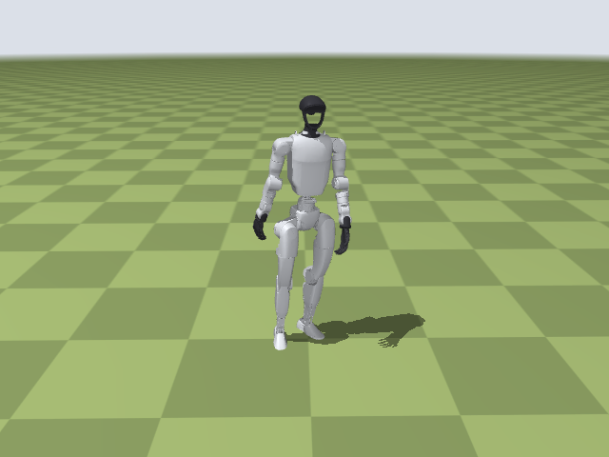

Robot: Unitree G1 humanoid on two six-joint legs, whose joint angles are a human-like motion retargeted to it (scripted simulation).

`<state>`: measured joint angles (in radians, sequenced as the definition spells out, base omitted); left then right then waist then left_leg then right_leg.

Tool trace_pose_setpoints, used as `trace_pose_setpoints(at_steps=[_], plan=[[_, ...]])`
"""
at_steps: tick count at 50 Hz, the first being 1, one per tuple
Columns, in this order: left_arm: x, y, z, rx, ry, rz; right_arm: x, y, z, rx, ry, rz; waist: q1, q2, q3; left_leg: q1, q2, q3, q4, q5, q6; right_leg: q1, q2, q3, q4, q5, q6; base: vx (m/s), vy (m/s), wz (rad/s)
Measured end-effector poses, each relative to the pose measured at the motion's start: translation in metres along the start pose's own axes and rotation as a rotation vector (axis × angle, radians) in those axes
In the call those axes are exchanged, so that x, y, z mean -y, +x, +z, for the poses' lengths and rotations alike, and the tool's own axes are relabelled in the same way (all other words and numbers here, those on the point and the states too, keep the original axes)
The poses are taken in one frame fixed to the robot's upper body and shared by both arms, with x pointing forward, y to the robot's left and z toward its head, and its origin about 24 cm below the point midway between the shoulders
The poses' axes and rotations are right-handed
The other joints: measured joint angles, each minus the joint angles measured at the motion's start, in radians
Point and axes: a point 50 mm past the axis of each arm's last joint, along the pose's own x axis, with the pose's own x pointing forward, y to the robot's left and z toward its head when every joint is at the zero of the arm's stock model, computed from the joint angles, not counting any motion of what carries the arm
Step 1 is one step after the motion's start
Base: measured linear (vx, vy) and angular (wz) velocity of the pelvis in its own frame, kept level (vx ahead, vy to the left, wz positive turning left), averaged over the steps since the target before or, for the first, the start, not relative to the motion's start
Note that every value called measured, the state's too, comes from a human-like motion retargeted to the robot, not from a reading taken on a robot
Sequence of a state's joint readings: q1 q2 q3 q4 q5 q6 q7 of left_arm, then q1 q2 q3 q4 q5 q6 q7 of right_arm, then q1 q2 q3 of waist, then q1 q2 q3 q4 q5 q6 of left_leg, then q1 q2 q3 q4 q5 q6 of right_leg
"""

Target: In place motions

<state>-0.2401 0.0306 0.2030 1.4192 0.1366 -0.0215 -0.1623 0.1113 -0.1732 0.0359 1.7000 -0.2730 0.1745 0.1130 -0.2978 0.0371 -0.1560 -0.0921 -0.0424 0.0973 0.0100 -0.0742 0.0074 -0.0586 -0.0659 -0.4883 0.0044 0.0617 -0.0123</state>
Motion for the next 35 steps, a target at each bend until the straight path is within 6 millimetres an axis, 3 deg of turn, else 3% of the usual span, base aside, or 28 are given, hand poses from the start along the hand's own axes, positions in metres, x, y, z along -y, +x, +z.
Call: trace_pose_setpoints(at_steps=[4,10,14,18,22,26,30,35], plan=[[-0.010,-0.020,-0.091,-0.332,-0.069,0.066,0.000,-0.018,0.066,0.187,-0.128,-0.013,0.006,-0.001,0.003,0.004,-0.010,-0.017,-0.001,0.002,0.001,0.013,-0.005,-0.014,-0.002,-0.005,0.008,0.02,0.04,0.24],[-0.008,-0.086,-0.219,-0.712,-0.320,0.128,-0.022,-0.075,0.178,0.576,-0.303,0.049,-0.007,0.008,0.003,0.014,-0.013,-0.003,-0.010,-0.001,0.000,0.004,-0.006,0.002,0.002,-0.004,0.014,-0.01,0.01,-0.11],[0.004,-0.135,-0.277,-0.874,-0.405,0.153,-0.047,-0.119,0.227,0.816,-0.400,0.119,-0.011,0.016,0.006,0.027,-0.007,0.024,-0.016,-0.008,-0.002,-0.006,-0.001,0.030,0.005,0.000,0.014,-0.01,0.04,-0.35],[0.020,-0.168,-0.307,-0.995,-0.477,0.184,-0.063,-0.149,0.250,0.971,-0.483,0.143,-0.019,0.016,0.009,0.036,-0.003,0.037,-0.019,-0.012,-0.004,-0.010,0.002,0.045,0.009,0.001,0.017,0.00,0.01,-0.11],[0.029,-0.167,-0.307,-1.004,-0.538,0.190,-0.064,-0.150,0.251,0.993,-0.550,0.104,-0.027,0.012,0.004,0.037,-0.002,0.046,-0.020,-0.013,-0.005,-0.015,0.004,0.054,0.010,0.003,0.017,0.00,0.00,0.00],[0.020,-0.134,-0.278,-0.901,-0.493,0.168,-0.052,-0.122,0.229,0.871,-0.553,0.071,-0.030,0.004,-0.003,0.033,-0.002,0.048,-0.019,-0.013,-0.005,-0.019,0.003,0.056,0.009,0.004,0.017,0.00,0.00,0.00],[0.002,-0.086,-0.222,-0.734,-0.350,0.159,-0.031,-0.077,0.183,0.645,-0.461,0.050,-0.032,-0.004,-0.006,0.030,-0.002,0.043,-0.017,-0.011,-0.003,-0.016,0.005,0.050,0.006,0.006,0.016,0.00,0.00,0.00],[-0.019,-0.033,-0.123,-0.455,-0.171,0.106,-0.010,-0.028,0.094,0.299,-0.243,0.056,-0.039,-0.012,-0.009,0.020,0.001,0.033,-0.012,-0.008,0.000,-0.013,0.006,0.040,0.005,0.005,0.018,0.00,0.00,0.00]])
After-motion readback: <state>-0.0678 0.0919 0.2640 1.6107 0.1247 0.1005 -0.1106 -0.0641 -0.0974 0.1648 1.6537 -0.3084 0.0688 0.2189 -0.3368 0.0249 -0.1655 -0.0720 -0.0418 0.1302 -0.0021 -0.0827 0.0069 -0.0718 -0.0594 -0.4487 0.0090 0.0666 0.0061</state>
